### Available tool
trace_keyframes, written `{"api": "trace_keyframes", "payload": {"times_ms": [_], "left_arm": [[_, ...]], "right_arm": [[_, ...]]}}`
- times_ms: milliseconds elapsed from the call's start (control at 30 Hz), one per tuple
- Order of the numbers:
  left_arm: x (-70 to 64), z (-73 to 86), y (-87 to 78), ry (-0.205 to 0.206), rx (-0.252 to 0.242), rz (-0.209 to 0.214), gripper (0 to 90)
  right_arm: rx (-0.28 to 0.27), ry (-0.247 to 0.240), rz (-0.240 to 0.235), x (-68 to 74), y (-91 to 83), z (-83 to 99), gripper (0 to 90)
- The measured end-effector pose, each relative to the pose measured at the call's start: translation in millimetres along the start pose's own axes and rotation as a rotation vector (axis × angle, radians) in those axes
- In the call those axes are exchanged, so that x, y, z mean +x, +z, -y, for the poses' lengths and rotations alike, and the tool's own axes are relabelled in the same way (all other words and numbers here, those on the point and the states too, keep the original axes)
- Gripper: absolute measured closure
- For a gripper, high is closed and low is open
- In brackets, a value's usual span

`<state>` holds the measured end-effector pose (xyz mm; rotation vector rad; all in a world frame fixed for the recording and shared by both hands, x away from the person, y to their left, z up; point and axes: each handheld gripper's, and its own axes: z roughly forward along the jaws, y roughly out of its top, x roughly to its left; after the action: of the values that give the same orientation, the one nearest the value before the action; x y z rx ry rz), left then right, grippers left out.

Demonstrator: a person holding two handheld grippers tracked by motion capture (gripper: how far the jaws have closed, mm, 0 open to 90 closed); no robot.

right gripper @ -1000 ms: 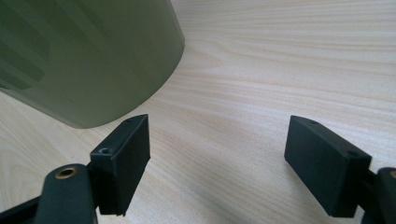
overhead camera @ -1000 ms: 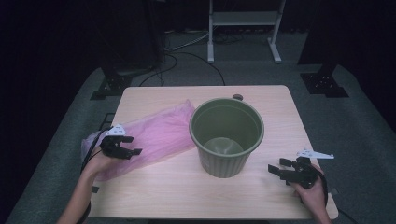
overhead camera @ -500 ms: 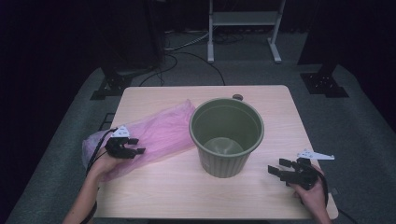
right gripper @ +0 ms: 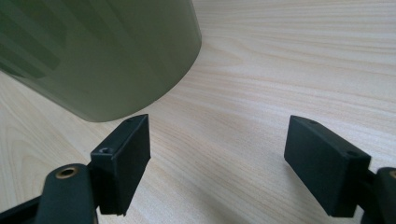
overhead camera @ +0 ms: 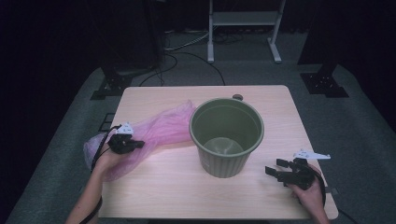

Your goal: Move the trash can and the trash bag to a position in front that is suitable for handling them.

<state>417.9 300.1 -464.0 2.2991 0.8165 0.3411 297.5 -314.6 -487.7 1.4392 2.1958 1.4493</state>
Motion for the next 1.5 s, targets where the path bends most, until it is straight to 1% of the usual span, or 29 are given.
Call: {"api": "trace_keyframes", "payload": {"times_ms": [100,133,200,300,433,533,667,767,800,833,867,900,933,1033,1067,1100,1133,1233,1333,1400,1500], "left_arm": [[-0.3,4.0,-4.3,-0.009,-0.004,0.031,89.9],[-0.1,6.2,-7.1,-0.012,-0.011,0.035,89.9],[0.0,9.6,-14.8,-0.001,-0.004,0.03,89.9],[-0.5,10.6,-31.7,0.013,-0.016,0.024,89.9],[-2.3,6.7,-56.3,0.034,-0.045,0.011,89.9],[-5.6,1.9,-75.2,0.059,-0.061,0.005,89.9],[-10.3,-3.7,-95.2,0.074,-0.099,0.006,89.9],[-14.3,-9.2,-108.8,0.096,-0.114,0.002,89.9],[-15.9,-11.9,-114.0,0.115,-0.112,-0.002,89.9],[-15.9,-11.9,-114.0,0.115,-0.112,-0.002,89.9],[-19.3,-16.1,-121.2,0.128,-0.121,-0.003,89.9],[-19.3,-16.1,-121.2,0.128,-0.121,-0.003,89.9],[-22.6,-20.4,-128.4,0.145,-0.128,-0.005,89.9],[-27.7,-26.0,-139.0,0.167,-0.144,-0.006,89.9],[-29.7,-27.9,-142.4,0.174,-0.147,-0.007,89.9],[-29.7,-27.9,-142.4,0.174,-0.147,-0.007,89.9],[-33.0,-31.7,-148.9,0.195,-0.154,-0.005,89.9],[-36.2,-37.2,-158.4,0.212,-0.162,-0.009,89.9],[-39.2,-42.1,-168.1,0.227,-0.185,-0.01,89.9],[-40.3,-44.4,-174.3,0.227,-0.213,0.003,89.9],[-40.6,-48.8,-185.0,0.234,-0.23,-0.011,89.9]], "right_arm": [[-0.013,0.008,0.007,-0.5,-2.6,-0.3,21.6],[-0.017,0.013,0.008,-0.9,-3.9,-0.4,21.6],[-0.025,0.019,0.011,-2.3,-5.7,-0.5,21.6],[-0.033,0.033,0.013,-4.9,-6.9,-1.2,21.6],[-0.047,0.038,0.039,-4.2,-6.5,-5.1,21.6],[-0.063,0.036,0.049,-2.5,-4.4,-12.7,21.5],[-0.076,0.033,0.066,-1.3,1.9,-25.4,21.5],[-0.091,0.025,0.077,-1.8,10.0,-38.9,21.5],[-0.093,0.012,0.084,-2.6,13.4,-43.8,21.5],[-0.093,-0.004,0.093,-3.5,18.3,-50.4,21.4],[-0.09,-0.007,0.092,-4.3,22.5,-55.8,21.4],[-0.088,-0.011,0.089,-5.0,27.0,-61.4,21.5],[-0.087,-0.019,0.089,-5.6,32.8,-68.0,21.5],[-0.084,-0.029,0.089,-6.3,45.8,-80.7,21.4],[-0.086,-0.033,0.096,-6.4,50.4,-84.5,21.1],[-0.086,-0.033,0.096,-6.4,50.4,-84.5,21.1],[-0.088,-0.021,0.1,-8.0,60.0,-91.7,21.1],[-0.088,-0.008,0.076,-9.2,71.6,-97.4,21.1],[-0.089,0.003,0.052,-7.7,80.6,-100.3,21.5],[-0.09,-0.001,0.056,-6.2,82.9,-100.6,22.5],[-0.083,0.002,0.047,-6.7,83.0,-100.3,22.9]]}}
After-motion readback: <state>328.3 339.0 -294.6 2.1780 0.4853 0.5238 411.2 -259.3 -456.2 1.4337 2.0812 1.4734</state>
